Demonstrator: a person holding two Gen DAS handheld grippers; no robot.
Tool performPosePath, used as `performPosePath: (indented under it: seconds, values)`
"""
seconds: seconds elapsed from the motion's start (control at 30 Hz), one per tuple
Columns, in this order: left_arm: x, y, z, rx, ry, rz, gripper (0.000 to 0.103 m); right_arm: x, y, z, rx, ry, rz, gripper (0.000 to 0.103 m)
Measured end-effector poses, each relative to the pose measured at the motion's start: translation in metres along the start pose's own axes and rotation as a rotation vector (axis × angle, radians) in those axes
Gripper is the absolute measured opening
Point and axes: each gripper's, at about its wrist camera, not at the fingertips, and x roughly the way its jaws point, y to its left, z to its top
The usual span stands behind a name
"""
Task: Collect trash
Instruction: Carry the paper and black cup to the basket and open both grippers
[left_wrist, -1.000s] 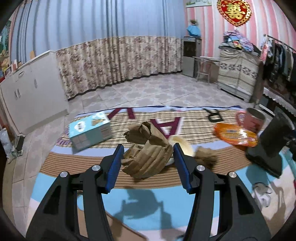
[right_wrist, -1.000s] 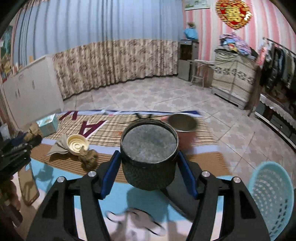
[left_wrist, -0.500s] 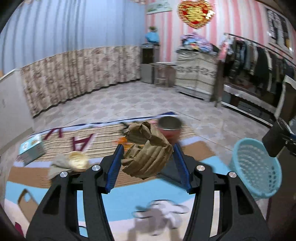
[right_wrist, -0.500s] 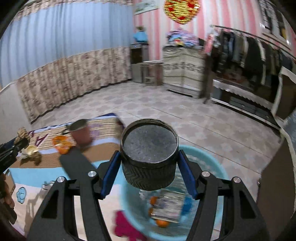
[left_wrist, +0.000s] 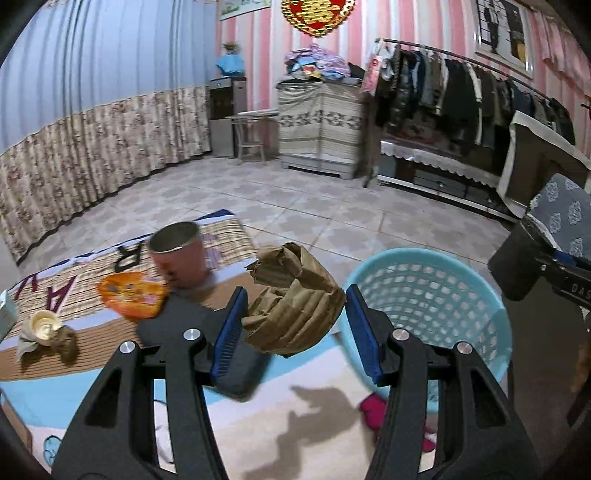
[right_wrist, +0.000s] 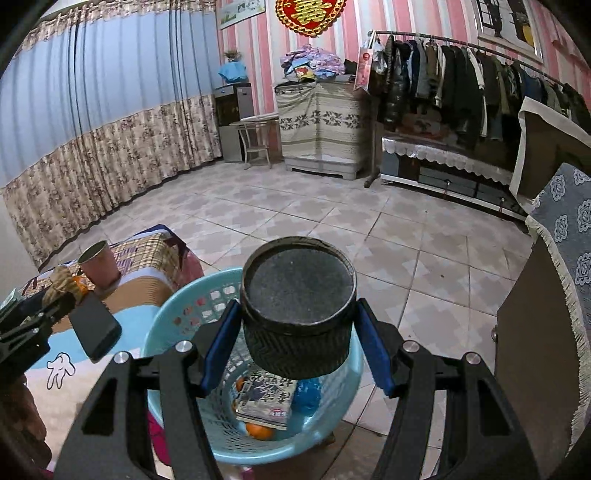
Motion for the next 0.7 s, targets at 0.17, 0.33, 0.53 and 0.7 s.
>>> performPosePath:
  seconds: [0.17,0.33,0.53,0.7]
  values:
    - [0.012,-0.025,0.009,0.033,-0.008,-0.033,0.054,0.005,-0.009,-0.004,0.018,0.005,-0.003,0.062]
    - [0.022,-0.052,0.012,0.081,-0.015,-0.069,0.054,0.010,-0.014,-0.007,0.027,0.015,-0.013,0.062]
    - [0.032,-0.066,0.011,0.100,-0.002,-0.125,0.055,0.015,-0.023,-0.011,0.052,0.028,-0.015,0.062]
    - [0.036,-0.074,0.015,0.121,-0.001,-0.135,0.067,0.015,-0.022,-0.011,0.054,0.030,-0.012,0.062]
